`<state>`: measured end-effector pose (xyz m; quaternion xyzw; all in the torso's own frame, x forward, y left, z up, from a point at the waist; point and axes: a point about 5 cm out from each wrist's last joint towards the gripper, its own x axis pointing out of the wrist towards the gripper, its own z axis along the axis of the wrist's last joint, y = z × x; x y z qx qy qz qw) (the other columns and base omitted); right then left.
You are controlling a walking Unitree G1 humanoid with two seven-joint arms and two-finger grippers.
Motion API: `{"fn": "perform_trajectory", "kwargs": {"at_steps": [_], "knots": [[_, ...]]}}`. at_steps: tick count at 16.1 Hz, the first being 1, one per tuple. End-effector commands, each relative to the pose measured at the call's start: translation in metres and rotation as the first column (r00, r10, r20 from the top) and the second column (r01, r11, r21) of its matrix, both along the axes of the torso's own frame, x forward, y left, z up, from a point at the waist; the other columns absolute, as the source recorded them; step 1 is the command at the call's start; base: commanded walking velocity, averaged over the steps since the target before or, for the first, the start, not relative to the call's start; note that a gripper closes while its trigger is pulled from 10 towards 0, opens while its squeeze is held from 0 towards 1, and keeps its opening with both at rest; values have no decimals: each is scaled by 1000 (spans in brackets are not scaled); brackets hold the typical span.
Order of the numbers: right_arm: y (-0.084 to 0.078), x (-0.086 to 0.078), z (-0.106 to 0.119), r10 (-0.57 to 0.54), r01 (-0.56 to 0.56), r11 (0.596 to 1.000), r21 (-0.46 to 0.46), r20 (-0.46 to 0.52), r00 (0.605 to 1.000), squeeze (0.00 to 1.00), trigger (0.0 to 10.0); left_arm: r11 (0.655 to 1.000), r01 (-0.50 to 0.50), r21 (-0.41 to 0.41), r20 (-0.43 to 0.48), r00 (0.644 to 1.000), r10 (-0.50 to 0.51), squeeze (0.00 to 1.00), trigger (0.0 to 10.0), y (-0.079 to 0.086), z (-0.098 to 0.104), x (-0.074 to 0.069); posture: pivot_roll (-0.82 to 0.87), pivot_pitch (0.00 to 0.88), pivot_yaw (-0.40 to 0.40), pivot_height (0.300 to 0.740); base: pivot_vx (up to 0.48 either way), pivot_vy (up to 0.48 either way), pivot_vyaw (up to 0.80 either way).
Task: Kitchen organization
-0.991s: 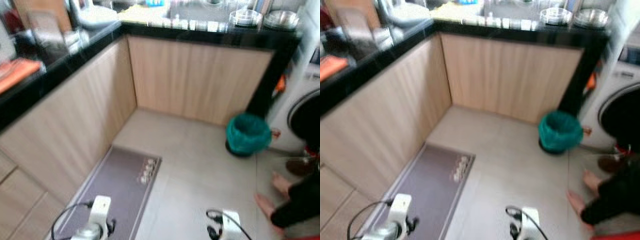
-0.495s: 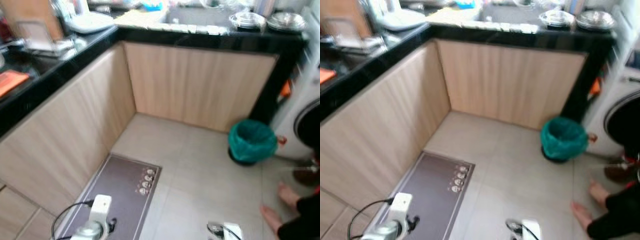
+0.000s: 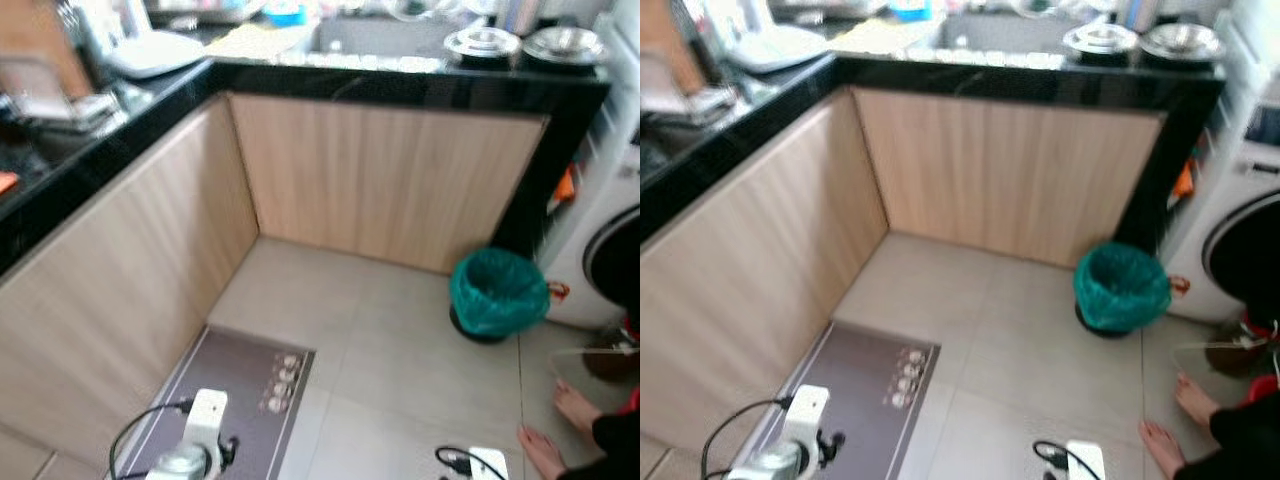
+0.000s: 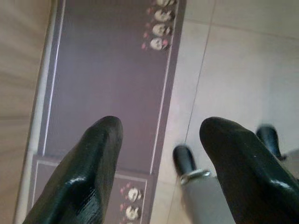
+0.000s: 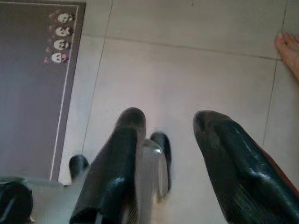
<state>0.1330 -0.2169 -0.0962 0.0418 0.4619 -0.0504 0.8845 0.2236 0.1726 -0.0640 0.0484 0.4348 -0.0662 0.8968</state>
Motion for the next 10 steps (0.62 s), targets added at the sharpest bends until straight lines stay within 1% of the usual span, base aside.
{"fn": "perform_trajectory", "kwargs": {"at_steps": [1, 3, 4, 5, 8, 10], "knots": [[1, 2, 0, 2, -2, 1000, 1, -2, 1000, 0, 10000, 999, 30, 28, -13, 999, -29, 0, 10000, 5, -1, -2, -83, 0, 55, 740, 274, 0, 0], [-2, 3, 1, 3, -3, 1000, 0, -4, 1000, 0, 10000, 999, 37, 32, -14, 999, -37, 0, 10000, 5, -1, -2, -88, 0, 57, 740, 274, 0, 0], [7, 12, 2, 11, -11, 1000, 2, -5, 1000, 0, 10000, 999, 42, 33, -15, 999, -42, 0, 10000, 5, -1, -2, -94, 0, 59, 740, 274, 0, 0], [14, 17, 2, 20, -20, 1000, 1, -7, 1000, 0, 10000, 998, 48, 33, -17, 999, -48, 0, 10000, 4, -1, -2, -100, 0, 62, 740, 274, 0, 0], [21, 25, 3, 15, -15, 1000, 1, -3, 1000, 0, 10000, 997, 64, 37, -15, 998, -64, 0, 10000, 3, 0, 0, -105, 0, 70, 740, 274, 0, 0], [19, 26, 4, 16, -16, 1000, -4, -4, 1000, 0, 10000, 997, 67, 39, -14, 998, -67, 0, 10000, 3, 1, 1, -103, 0, 71, 740, 274, 0, 0]]}}
